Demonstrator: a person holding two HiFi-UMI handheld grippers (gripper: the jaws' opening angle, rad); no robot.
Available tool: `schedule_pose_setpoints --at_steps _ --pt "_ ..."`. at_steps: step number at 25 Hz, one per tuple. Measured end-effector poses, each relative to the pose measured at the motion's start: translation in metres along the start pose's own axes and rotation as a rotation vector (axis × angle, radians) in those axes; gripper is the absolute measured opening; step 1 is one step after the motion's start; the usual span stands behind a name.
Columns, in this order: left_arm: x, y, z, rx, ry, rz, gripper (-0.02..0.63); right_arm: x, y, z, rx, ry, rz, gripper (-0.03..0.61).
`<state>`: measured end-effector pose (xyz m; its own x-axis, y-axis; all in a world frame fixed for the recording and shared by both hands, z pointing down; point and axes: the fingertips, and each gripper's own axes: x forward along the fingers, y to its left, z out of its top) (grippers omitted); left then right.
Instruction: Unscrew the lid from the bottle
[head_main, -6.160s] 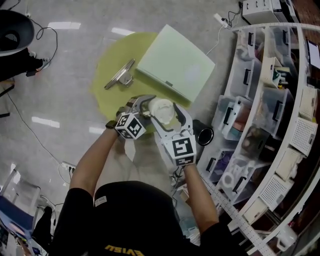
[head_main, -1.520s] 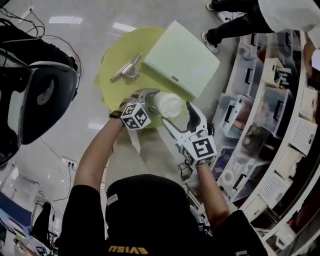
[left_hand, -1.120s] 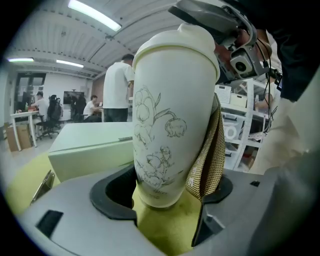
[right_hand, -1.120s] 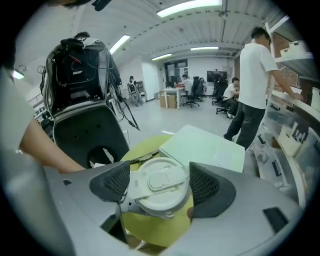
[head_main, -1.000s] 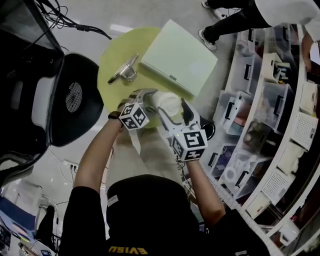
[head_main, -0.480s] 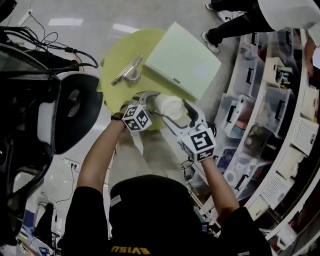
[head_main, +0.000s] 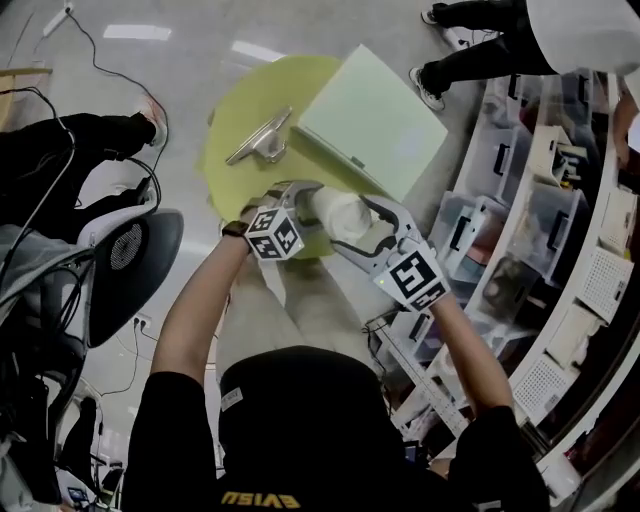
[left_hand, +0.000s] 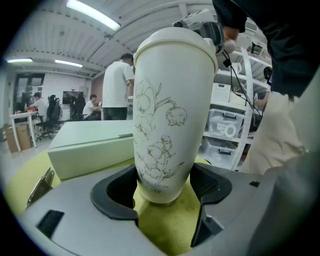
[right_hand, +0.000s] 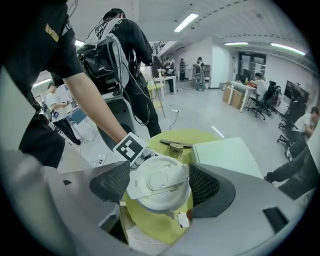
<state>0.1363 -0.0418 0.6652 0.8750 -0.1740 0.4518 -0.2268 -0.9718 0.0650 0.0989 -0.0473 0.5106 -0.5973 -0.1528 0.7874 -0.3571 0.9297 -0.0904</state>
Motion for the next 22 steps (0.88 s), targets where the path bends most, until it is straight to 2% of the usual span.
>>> schedule_pose_setpoints --at_steps 4,8,11,13,16,22 --pt "-0.001 -0.001 0.001 0.001 0.001 0.002 0.345 0.000 0.005 -0.001 -0.091 0.044 0.081 0.368" --pt "-0.001 -0.001 0.000 0.005 0.006 0.008 0.344 0.001 0.006 0.000 -0.120 0.060 0.104 0.368" --pt "-0.002 -0.001 -0.001 0.004 0.008 0.007 0.344 0.000 0.006 -0.002 -0.088 0.064 0.102 0.370" --pt "-0.001 -0.002 0.000 0.006 0.009 0.007 0.344 -0.004 0.001 0.000 -0.011 0.048 0.089 0.377" --pt "-0.002 0.000 -0.002 0.009 0.013 0.009 0.344 -0.013 -0.011 0.009 0.138 -0.036 -0.006 0.396" --pt "0.000 -0.001 -0.002 0.004 0.018 0.006 0.344 -0.020 -0.022 0.011 0.417 -0.127 -0.320 0.397"
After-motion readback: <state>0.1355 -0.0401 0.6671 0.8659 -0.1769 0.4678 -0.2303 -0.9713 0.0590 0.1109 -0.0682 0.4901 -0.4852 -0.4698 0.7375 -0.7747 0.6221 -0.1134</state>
